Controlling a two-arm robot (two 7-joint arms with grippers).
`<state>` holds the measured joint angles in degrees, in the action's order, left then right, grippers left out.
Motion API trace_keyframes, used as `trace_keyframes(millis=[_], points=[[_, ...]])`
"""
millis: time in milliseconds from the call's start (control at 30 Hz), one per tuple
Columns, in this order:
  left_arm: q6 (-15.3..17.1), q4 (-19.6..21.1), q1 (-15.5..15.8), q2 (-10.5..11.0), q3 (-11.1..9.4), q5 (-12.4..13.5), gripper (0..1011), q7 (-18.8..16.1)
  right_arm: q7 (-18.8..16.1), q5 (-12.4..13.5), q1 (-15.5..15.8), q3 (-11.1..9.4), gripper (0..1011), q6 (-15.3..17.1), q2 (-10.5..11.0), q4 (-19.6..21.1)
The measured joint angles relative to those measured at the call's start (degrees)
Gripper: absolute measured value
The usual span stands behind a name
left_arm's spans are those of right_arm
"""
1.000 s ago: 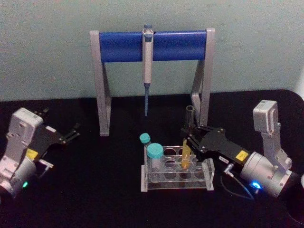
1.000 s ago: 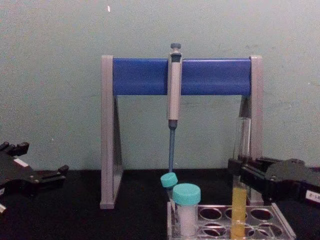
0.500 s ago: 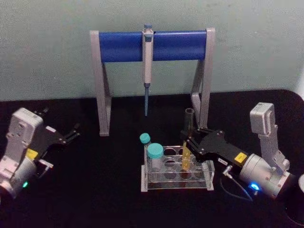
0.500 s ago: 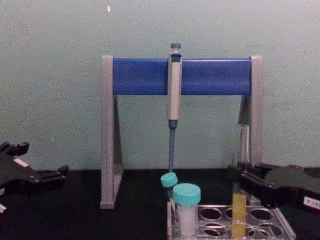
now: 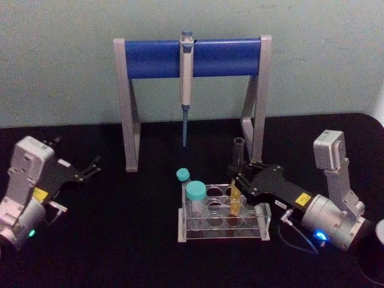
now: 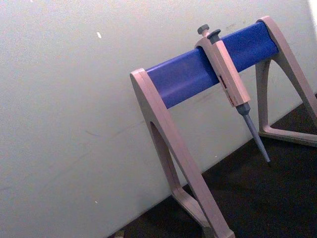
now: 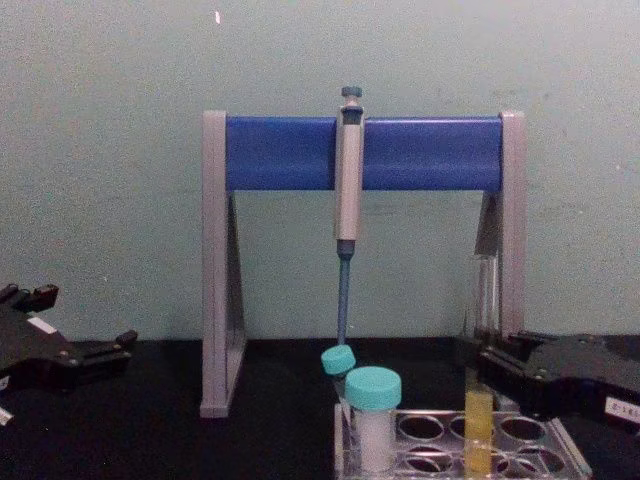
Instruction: Pick up the test tube from the test tube rack, shake it, then place it back into the test tube rack.
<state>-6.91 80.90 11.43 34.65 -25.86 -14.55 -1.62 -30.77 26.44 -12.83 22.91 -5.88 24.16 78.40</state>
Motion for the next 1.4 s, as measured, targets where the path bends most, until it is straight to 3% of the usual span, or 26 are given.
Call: trace_keyframes(millis=[267, 867, 1100, 1400], points=[[0.00, 0.00, 0.00, 0.00, 0.00, 0.00, 1010, 0.00, -0.01, 0.00, 0.01, -0.03, 238, 0.05, 0.03, 0.04], [0.00, 0.00, 0.00, 0.00, 0.00, 0.00, 1009, 0.00, -0.05, 0.06, 0.02, -0.04, 819, 0.06, 0.08, 0.12], [0.00, 0.00, 0.01, 0.00, 0.00, 0.00, 1010, 0.00, -0.09, 0.10, 0.02, -0.04, 997, 0.06, 0.08, 0.12], [0.00, 0.00, 0.00, 0.00, 0.00, 0.00, 1010, 0.00, -0.19, 0.09, 0.99, -0.58, 1000, -0.65, 0.82, 1.58]])
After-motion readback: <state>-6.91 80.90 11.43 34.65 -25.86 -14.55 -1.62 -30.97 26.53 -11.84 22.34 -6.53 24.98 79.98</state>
